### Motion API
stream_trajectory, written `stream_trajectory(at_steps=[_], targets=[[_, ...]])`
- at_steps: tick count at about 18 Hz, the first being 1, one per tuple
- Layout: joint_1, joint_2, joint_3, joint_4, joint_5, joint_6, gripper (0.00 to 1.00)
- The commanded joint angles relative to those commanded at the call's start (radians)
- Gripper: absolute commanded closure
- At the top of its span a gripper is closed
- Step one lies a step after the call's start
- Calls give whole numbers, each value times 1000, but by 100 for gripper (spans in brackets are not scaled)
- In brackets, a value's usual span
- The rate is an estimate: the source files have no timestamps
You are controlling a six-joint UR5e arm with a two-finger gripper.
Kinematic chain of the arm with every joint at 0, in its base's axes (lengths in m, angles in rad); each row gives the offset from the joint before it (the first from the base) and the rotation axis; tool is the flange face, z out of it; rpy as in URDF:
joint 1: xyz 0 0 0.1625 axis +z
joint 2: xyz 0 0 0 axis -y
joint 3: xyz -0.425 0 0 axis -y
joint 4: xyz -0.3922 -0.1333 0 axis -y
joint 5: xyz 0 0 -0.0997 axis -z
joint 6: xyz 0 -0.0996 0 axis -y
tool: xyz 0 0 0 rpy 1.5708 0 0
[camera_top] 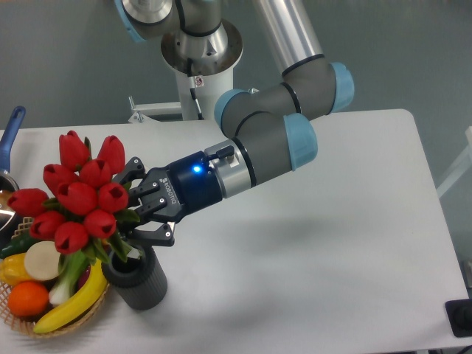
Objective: Insert the flowers into the vase
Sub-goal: 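Push the tulip stems deeper into the vase, adjusting the bunch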
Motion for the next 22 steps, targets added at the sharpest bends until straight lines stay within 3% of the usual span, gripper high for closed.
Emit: stream_trajectory(at_steps=[15, 22], targets=[[-3, -28, -75, -2, 0, 2, 75], [-14, -66, -69, 0, 0, 24, 75]])
